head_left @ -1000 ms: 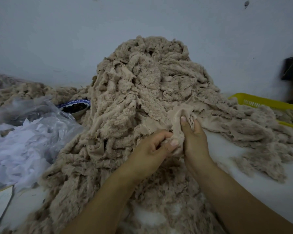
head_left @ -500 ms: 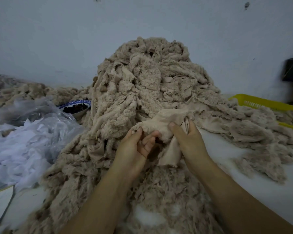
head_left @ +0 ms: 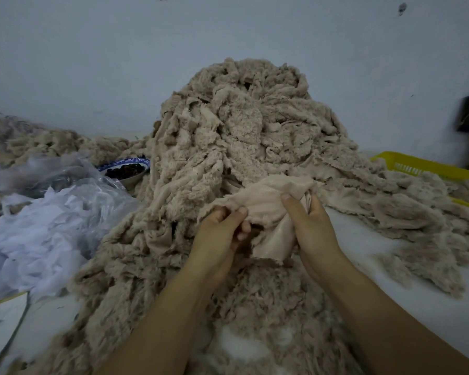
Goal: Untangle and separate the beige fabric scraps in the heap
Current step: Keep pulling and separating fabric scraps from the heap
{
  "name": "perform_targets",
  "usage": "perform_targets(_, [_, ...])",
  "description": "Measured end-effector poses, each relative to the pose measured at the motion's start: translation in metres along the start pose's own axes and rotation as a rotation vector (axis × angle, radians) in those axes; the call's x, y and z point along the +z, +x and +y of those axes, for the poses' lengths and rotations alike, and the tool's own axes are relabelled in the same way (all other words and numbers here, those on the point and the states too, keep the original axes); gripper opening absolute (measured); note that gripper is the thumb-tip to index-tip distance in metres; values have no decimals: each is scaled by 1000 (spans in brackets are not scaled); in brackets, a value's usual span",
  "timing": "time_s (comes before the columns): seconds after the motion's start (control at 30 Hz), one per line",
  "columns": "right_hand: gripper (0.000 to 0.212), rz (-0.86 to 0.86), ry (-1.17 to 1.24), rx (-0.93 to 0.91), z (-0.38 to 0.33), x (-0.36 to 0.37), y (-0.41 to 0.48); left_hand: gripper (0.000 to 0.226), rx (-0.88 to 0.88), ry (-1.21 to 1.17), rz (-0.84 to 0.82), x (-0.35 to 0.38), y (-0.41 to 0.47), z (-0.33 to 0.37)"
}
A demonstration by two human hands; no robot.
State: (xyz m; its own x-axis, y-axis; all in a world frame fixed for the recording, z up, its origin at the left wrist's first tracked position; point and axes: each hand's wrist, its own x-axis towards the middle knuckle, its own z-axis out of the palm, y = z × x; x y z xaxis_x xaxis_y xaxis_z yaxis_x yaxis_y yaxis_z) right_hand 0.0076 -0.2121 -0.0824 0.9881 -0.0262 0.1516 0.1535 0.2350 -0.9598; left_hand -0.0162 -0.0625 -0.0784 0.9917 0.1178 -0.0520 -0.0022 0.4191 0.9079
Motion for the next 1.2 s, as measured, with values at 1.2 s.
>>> perform_targets(1.2, [12,-471,-287,34,0,14,-18,24,-65,-207,118,-1,2,0])
